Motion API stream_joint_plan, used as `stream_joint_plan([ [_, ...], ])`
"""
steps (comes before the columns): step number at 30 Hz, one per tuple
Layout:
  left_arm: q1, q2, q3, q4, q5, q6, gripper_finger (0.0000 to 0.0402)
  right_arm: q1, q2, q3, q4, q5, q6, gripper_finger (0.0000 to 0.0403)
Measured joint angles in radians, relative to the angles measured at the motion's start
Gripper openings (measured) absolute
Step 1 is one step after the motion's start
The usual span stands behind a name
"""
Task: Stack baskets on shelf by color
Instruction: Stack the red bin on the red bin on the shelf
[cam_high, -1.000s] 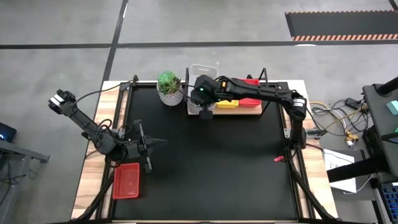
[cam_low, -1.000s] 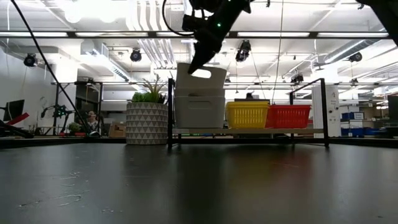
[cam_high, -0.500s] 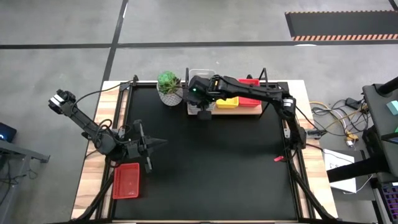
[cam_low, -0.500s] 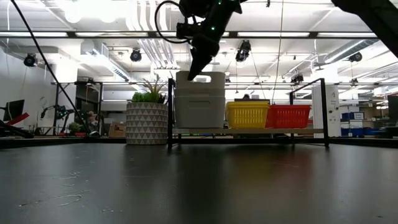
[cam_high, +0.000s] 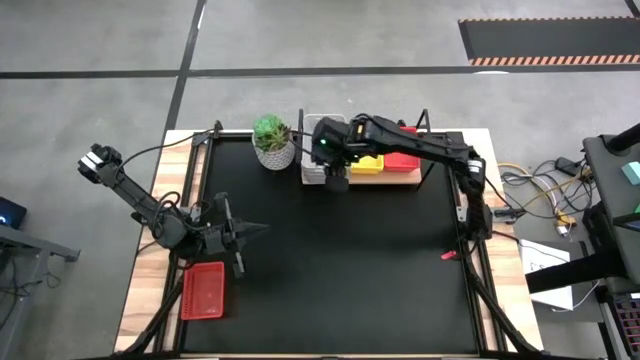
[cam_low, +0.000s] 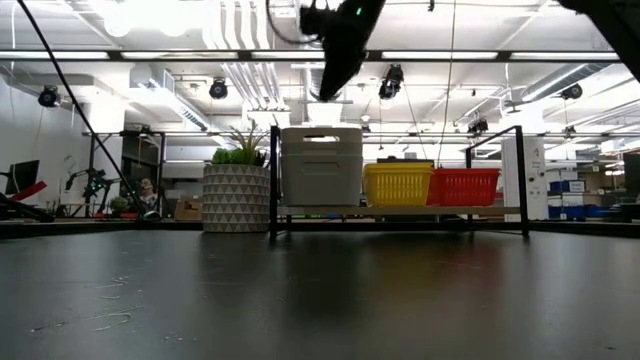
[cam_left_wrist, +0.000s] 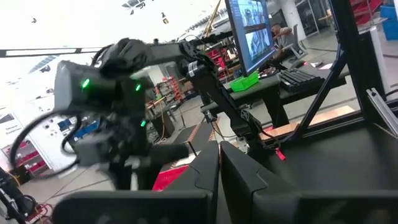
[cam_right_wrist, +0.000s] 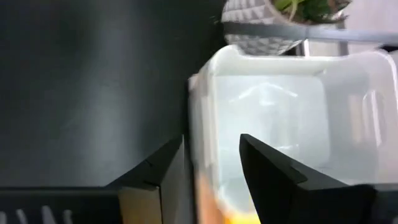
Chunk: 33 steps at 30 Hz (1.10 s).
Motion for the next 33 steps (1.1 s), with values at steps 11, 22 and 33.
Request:
stream_joint_plan([
  [11,0.0,0.061,0.0,0.003,0.025,-0.244,0.0,0.291,-0.177,-0.227,0.01,-0.008,0.127,0.0119],
  [22,0.0,0.314,0.012,0.019,0.066,-0.688,0.0,0.6,-0.402,-0.817,0.538,0.001,0.198,0.008],
  [33,-0.043,0.518,0.274,-0.73,0.247,-1.789,0.0,0.632,-0.631,-1.126,0.978,0.002,0.102,0.0059],
])
